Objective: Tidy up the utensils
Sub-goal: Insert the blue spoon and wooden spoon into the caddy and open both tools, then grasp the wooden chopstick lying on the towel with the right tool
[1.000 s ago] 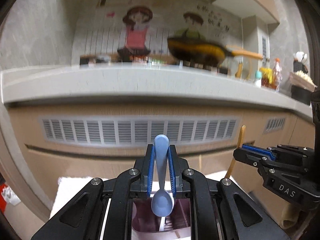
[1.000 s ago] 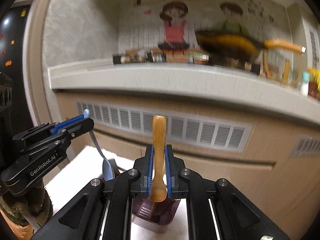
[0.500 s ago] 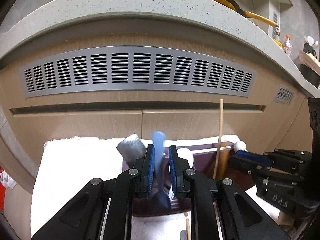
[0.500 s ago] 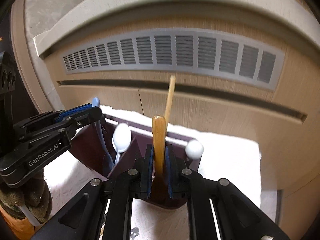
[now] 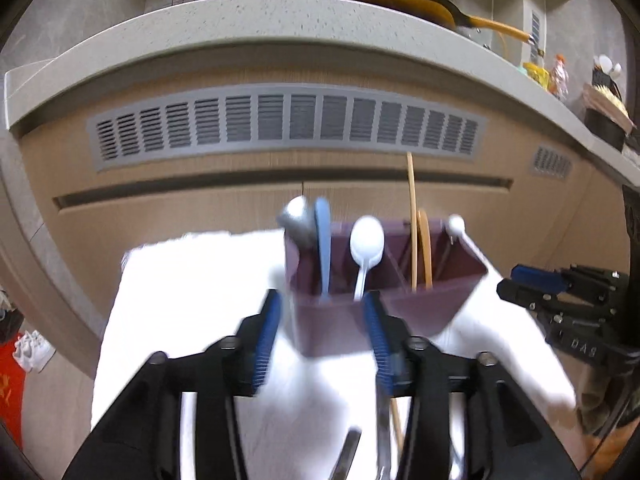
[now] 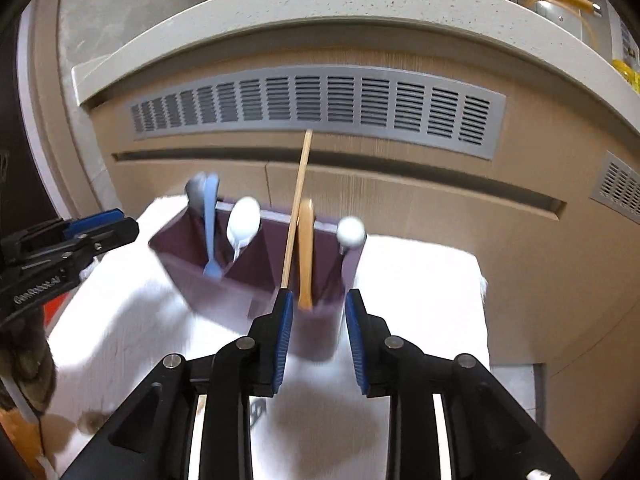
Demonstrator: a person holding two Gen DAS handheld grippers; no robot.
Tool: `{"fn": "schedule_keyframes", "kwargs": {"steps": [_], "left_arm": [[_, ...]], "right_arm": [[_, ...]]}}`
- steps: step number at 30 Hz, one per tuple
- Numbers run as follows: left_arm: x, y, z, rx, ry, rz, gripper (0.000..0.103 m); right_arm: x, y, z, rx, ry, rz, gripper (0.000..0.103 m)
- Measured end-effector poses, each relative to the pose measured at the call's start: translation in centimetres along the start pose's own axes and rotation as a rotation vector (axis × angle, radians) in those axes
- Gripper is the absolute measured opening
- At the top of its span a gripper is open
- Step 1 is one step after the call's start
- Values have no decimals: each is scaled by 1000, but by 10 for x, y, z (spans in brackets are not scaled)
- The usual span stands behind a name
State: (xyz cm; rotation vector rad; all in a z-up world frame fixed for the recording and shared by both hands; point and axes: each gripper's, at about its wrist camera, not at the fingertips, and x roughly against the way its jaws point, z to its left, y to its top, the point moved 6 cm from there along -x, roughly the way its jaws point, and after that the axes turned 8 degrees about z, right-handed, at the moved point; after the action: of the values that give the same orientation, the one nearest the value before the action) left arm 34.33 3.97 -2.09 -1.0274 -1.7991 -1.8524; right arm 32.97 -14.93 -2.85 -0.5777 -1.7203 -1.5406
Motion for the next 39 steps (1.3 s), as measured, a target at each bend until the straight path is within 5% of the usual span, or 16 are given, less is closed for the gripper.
{"fn": "schedule_keyframes", "kwargs": {"steps": [15, 29, 34, 39], "left_arm": [[5, -130, -20, -170, -21, 267, 54], [-19, -136, -18, -139, -26, 360, 50], [-21, -125, -22, -109, -111, 361, 49], [-32, -111, -35, -129, -124, 361, 32]], "right_arm": [[-3, -90, 34, 53, 51, 139, 45], [-11, -119, 40, 63, 65, 209, 45], [-13, -121, 38, 52, 73, 213, 46], [-12, -124, 36, 42, 83, 211, 46]]}}
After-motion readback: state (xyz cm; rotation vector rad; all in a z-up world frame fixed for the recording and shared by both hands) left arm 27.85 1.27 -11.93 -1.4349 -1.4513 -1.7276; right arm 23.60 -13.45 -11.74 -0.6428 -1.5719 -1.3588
